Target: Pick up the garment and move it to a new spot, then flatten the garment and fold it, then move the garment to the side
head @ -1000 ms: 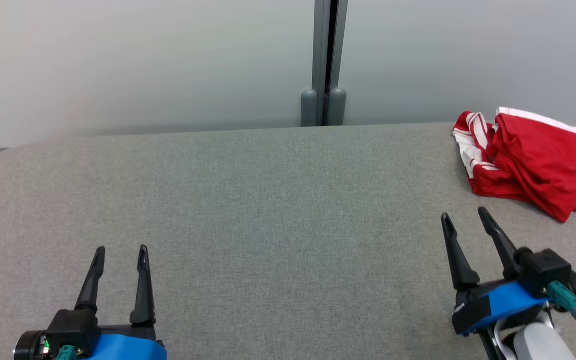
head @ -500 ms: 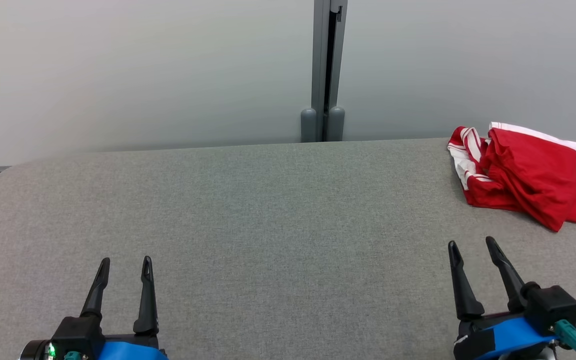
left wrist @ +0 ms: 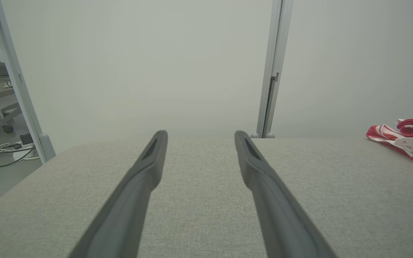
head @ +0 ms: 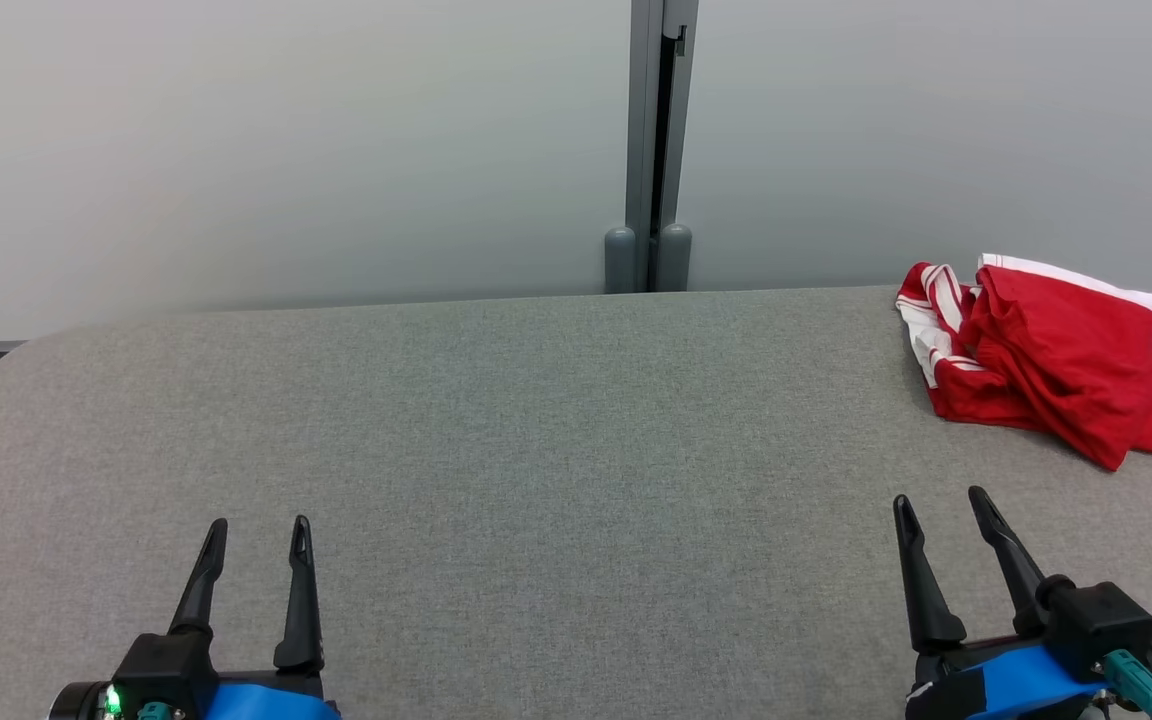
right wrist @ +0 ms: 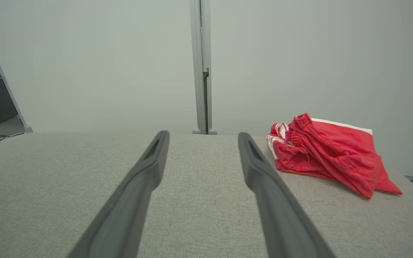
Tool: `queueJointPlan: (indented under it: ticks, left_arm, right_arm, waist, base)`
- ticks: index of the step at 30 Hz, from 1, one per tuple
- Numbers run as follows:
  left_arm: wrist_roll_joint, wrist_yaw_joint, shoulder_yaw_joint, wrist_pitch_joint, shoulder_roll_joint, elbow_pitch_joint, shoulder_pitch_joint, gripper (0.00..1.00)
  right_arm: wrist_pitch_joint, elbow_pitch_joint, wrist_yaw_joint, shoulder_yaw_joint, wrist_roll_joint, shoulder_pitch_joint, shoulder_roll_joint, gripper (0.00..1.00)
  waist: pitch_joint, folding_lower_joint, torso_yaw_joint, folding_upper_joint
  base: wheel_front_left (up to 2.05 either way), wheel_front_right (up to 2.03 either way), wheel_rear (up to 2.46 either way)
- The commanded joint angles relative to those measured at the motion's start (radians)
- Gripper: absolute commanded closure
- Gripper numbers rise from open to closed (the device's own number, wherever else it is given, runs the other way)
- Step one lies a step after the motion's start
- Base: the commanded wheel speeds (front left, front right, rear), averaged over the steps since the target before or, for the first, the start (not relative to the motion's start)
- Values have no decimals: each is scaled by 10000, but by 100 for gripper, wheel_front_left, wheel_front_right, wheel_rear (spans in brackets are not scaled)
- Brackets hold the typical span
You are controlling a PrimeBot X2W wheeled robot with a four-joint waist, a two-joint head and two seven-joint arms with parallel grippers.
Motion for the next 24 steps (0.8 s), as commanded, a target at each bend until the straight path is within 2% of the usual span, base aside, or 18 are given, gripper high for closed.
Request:
queueJointPlan:
  ticks: [1,12,13,17,24]
  left_arm:
    - [47,41,-17,-23,-5,25,-132,0]
    - [10,70,57,-23,-21,71,-78,0]
    - [-25,17,21,2,-19,98,1,100]
    - [-198,13,66,125,-48,455,82,100]
    - [-1666,-8,230,558,-50,504,-140,100]
  right_arm:
    - [-29,34,2,-22,-69,82,21,0]
    - [-29,212,2,94,77,-71,23,0]
    - [0,212,0,90,39,-16,8,100]
    - [88,528,0,72,193,62,23,100]
    - [461,522,0,-58,1657,-57,22,100]
  waist:
    - [-4,0,5,0]
    - [-28,0,33,0]
    - [-30,0,35,0]
    - [-28,0,35,0]
    - [1,0,33,0]
  base:
    - [0,0,0]
    - [0,0,0]
    - [0,0,0]
    - [0,0,0]
    - [0,0,0]
